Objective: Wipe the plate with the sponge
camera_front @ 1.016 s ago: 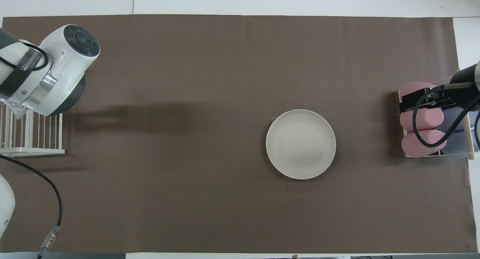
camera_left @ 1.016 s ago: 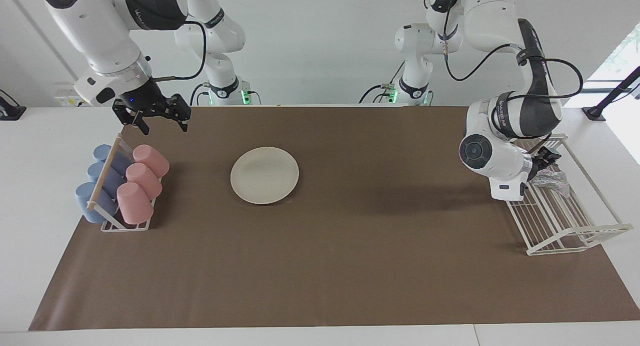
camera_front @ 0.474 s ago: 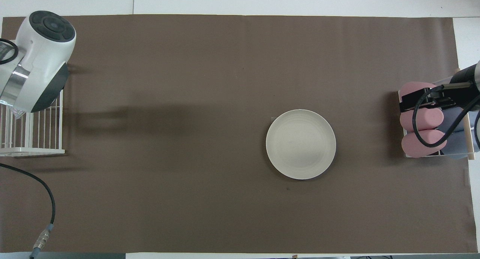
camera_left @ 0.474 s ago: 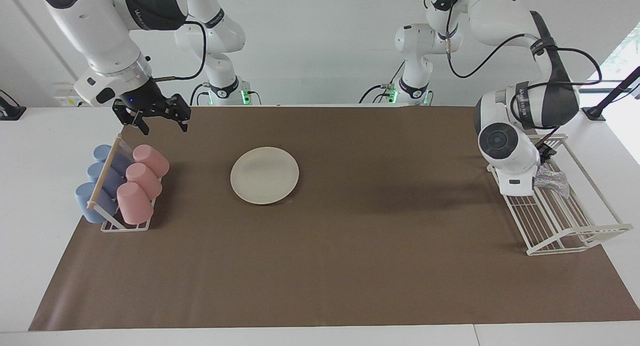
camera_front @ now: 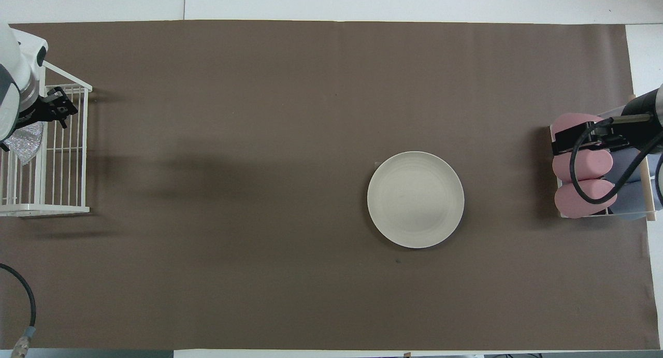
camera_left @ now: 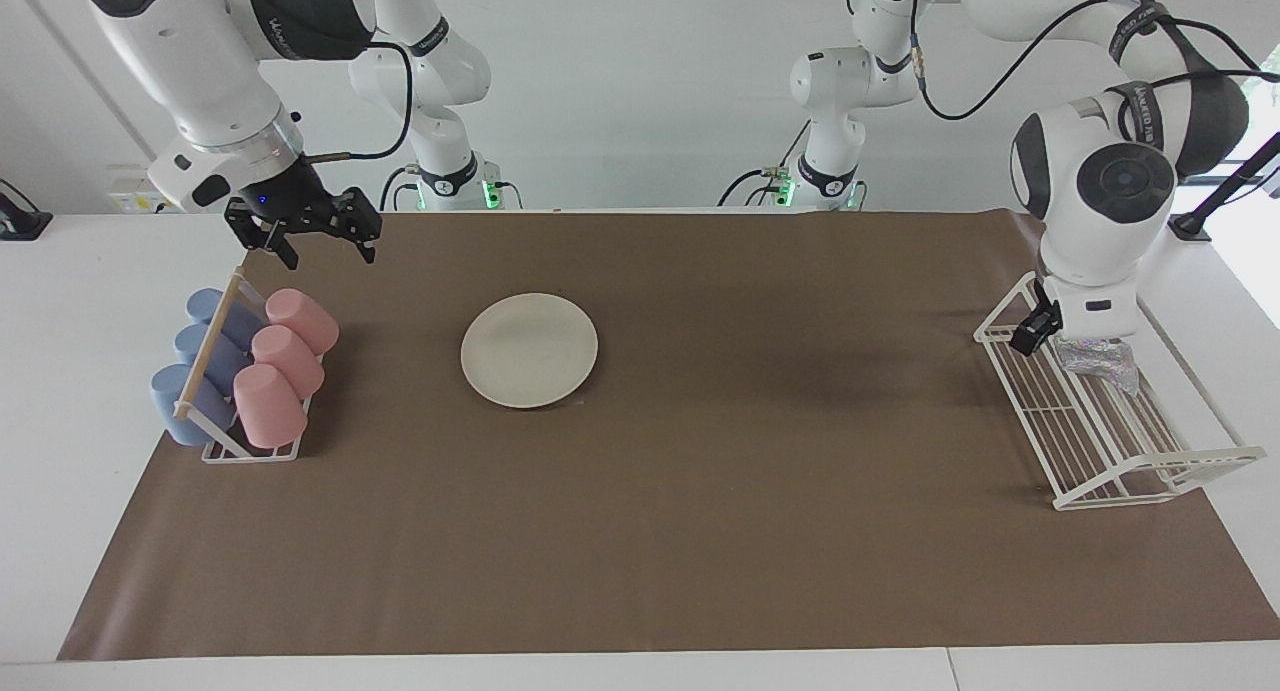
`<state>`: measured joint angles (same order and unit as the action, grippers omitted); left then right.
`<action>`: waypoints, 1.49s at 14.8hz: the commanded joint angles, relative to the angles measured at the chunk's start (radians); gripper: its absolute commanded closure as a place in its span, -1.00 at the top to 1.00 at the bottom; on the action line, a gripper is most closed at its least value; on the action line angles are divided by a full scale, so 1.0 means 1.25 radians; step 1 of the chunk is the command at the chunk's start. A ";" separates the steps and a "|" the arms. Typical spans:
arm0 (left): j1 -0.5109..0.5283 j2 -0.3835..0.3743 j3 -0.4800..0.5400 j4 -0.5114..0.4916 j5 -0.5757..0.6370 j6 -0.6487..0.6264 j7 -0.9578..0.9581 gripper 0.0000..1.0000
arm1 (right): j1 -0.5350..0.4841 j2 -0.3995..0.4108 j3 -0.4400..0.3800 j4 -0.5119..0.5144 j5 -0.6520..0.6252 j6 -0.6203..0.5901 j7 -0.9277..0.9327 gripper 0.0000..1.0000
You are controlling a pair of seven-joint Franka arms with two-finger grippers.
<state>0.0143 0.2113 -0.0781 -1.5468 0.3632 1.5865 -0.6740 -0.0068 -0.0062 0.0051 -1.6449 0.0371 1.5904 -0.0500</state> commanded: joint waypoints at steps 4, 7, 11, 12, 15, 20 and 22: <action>0.044 -0.154 0.000 -0.013 -0.181 -0.128 0.233 1.00 | -0.008 -0.007 0.008 -0.002 -0.016 -0.008 -0.019 1.00; 0.048 -0.218 0.002 -0.051 -0.260 -0.140 0.331 1.00 | -0.008 -0.007 0.008 -0.002 -0.016 -0.008 -0.020 1.00; -0.025 -0.267 0.083 -0.114 -0.316 -0.108 0.405 1.00 | -0.008 -0.007 0.008 -0.002 -0.016 -0.008 -0.020 1.00; -0.065 -0.260 0.125 -0.114 -0.316 -0.066 0.407 1.00 | -0.008 -0.007 0.008 -0.002 -0.016 -0.008 -0.019 1.00; -0.124 -0.238 0.167 -0.104 -0.316 -0.041 0.393 1.00 | -0.008 -0.007 0.008 -0.002 -0.016 -0.008 -0.019 1.00; -0.127 -0.166 0.158 0.055 -0.286 -0.212 0.396 1.00 | -0.008 -0.007 0.008 -0.002 -0.016 -0.008 -0.019 1.00; -0.123 -0.169 0.156 0.048 -0.294 -0.182 0.402 1.00 | -0.008 -0.007 0.008 -0.002 -0.016 -0.008 -0.019 1.00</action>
<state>-0.1276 -0.0343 0.1082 -1.5397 -0.0134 1.3787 -0.1839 -0.0068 -0.0062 0.0051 -1.6449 0.0371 1.5904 -0.0500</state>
